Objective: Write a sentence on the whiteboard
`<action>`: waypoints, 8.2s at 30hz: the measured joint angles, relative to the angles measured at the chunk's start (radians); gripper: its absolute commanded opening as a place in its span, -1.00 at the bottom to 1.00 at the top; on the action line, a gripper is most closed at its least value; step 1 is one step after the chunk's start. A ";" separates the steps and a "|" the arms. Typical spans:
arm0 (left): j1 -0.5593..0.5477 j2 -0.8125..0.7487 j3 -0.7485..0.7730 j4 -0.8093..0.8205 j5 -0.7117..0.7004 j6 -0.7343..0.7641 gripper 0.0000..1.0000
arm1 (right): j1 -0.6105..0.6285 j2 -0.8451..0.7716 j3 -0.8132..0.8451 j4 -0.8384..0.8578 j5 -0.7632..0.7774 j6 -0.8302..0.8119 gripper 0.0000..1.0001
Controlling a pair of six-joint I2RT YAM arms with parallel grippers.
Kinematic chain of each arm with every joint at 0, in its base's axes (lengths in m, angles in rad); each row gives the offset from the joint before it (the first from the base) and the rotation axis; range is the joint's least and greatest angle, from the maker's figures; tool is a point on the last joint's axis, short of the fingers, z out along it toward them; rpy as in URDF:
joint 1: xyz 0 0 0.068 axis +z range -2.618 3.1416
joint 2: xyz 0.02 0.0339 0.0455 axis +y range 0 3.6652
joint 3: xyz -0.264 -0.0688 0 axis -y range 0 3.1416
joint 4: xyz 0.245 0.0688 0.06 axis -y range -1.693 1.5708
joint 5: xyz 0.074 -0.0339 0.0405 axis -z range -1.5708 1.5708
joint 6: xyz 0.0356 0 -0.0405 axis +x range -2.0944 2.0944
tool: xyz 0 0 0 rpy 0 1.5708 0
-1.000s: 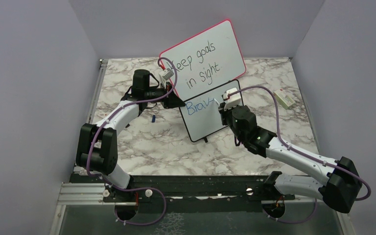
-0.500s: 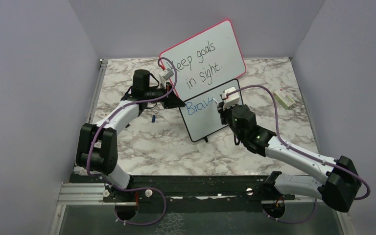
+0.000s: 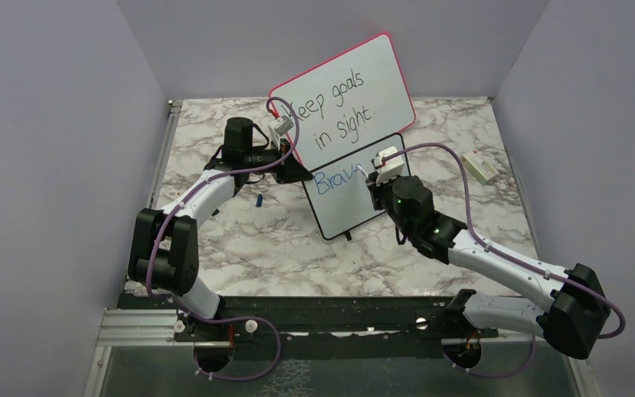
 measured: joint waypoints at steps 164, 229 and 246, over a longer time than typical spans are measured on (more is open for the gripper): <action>-0.037 -0.008 -0.060 -0.023 -0.093 0.005 -1.00 | 0.256 -0.113 -0.093 -0.118 0.024 0.060 -0.99; -0.037 -0.008 -0.060 -0.029 -0.092 0.016 -1.00 | 0.406 0.200 0.017 -0.070 0.261 0.163 -0.99; -0.037 -0.008 -0.060 -0.029 -0.092 0.016 -1.00 | 0.407 0.200 0.016 -0.117 0.222 0.196 -0.99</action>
